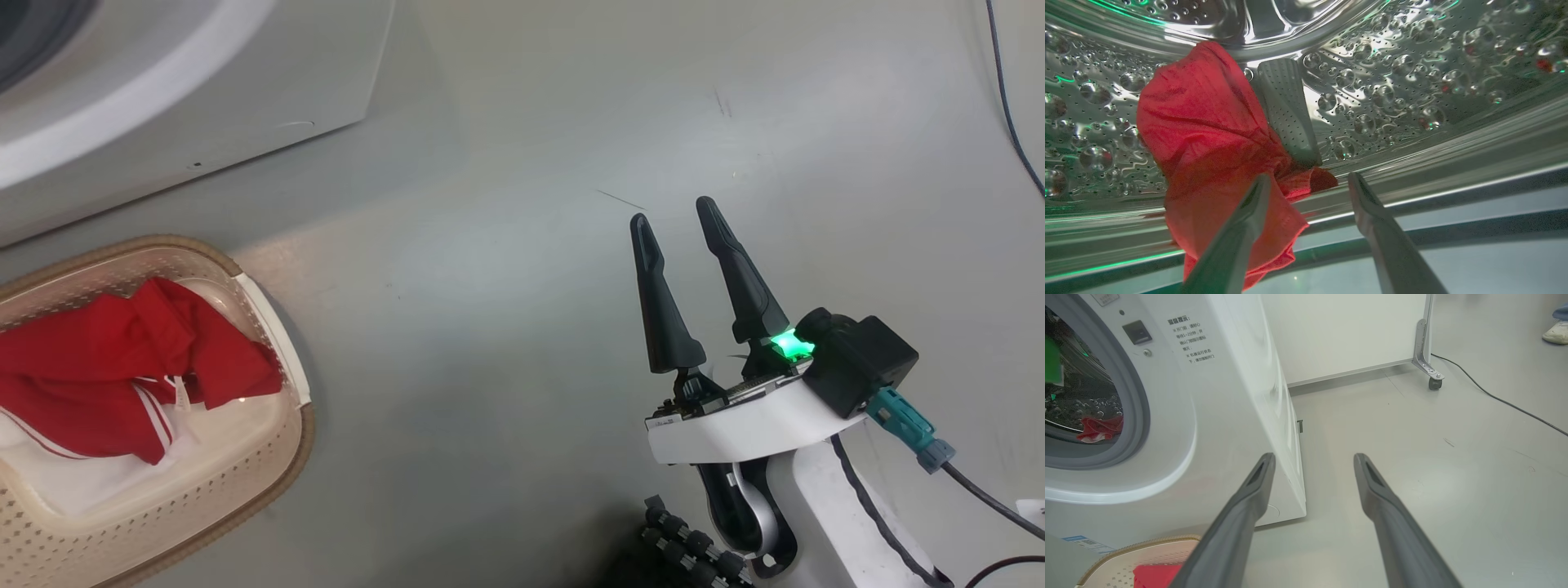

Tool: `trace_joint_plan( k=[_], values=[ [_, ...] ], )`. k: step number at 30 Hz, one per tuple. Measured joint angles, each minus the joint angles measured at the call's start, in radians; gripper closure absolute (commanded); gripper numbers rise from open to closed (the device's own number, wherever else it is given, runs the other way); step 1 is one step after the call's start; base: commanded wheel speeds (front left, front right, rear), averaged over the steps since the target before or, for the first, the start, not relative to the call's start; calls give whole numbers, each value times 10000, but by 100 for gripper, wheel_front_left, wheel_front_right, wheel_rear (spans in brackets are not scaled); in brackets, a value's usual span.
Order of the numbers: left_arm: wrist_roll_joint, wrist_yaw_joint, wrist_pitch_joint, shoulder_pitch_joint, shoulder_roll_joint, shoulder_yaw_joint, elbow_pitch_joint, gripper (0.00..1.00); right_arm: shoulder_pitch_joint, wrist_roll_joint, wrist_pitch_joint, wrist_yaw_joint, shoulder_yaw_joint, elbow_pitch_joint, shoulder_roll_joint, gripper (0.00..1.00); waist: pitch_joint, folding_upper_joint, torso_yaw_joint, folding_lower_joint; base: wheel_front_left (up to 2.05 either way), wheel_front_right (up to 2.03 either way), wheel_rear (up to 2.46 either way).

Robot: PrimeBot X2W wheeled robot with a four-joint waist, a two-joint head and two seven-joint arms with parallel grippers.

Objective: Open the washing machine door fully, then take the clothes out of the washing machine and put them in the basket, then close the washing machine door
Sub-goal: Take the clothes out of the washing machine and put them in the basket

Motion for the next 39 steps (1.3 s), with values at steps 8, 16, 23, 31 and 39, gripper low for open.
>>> trace_joint_plan(
  k=[8,16,23,31,39],
  values=[
    [228,276,955,-593,614,52,332,0,-343,265,0,-88,178,-58,4,0,571,0,-383,0,0,0,0],
    [621,472,1544,-989,1162,-61,466,0,-617,527,0,-163,276,-109,6,0,944,0,-701,0,0,0,0],
    [775,667,2205,-1262,1429,-44,616,0,-804,686,0,-178,316,-146,12,0,1169,0,-885,-1,0,0,0],
    [725,928,2744,-1387,1421,-15,744,61,-848,763,0,-251,320,-144,12,0,1237,0,-992,-1,0,0,0],
    [734,991,3035,-1497,1430,-94,683,100,-987,780,0,-253,316,-146,12,0,1261,0,-1039,-1,0,0,0]
  ],
)
